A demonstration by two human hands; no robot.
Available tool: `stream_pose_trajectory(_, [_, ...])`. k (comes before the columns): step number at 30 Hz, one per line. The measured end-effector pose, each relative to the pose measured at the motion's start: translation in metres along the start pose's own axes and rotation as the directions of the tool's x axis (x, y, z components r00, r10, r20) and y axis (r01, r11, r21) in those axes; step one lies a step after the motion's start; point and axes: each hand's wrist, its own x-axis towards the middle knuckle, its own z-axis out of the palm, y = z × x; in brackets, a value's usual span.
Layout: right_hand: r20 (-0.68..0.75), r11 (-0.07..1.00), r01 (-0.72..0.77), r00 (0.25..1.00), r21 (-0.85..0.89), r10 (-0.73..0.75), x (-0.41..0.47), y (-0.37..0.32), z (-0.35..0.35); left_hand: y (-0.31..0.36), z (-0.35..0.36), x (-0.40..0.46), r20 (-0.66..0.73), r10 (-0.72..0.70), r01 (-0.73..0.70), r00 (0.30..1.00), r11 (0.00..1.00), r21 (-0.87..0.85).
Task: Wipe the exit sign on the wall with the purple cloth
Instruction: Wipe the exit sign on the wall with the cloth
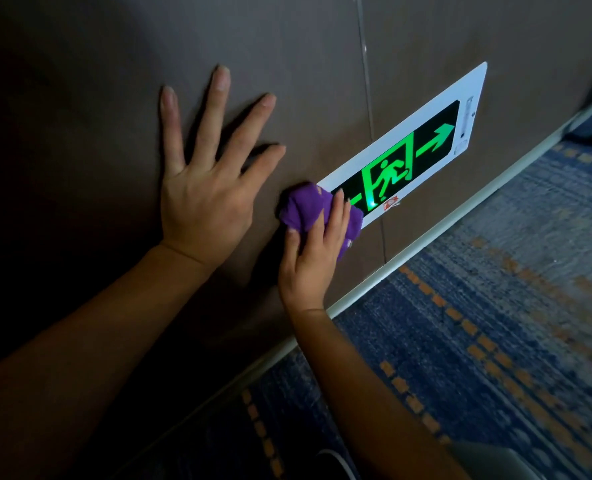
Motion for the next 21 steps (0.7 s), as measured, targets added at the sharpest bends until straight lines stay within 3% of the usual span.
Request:
stream_pose_trajectory(3, [0.038,0.938,-0.339,0.941,0.076,0.337,-0.019,0.027,-0.003,0.000,0.003,0.000,0.010,0.013,-0.013,1.000,1.000,-0.017])
stream_pose_trajectory(5, [0.056,0.868,-0.482,0.876,0.120,0.479,-0.020,0.039,-0.005,0.001,0.009,-0.005,0.031,0.118,-0.117,0.993,0.993,-0.032])
stream_pose_trajectory(8, [0.048,0.880,-0.457,0.889,0.127,0.455,-0.018,0.041,-0.003,0.002,0.016,-0.011,0.101,0.262,-0.260,0.960,0.965,-0.031])
stream_pose_trajectory(16, [-0.052,0.903,-0.370,0.919,0.219,0.390,0.037,0.044,-0.019,0.024,0.028,0.019,0.249,0.335,-0.325,0.909,0.942,-0.081])
stream_pose_trajectory(21, [-0.153,0.822,-0.503,0.820,0.268,0.552,0.102,0.052,-0.036,0.021,0.030,0.051,0.323,0.376,-0.375,0.868,0.925,-0.068])
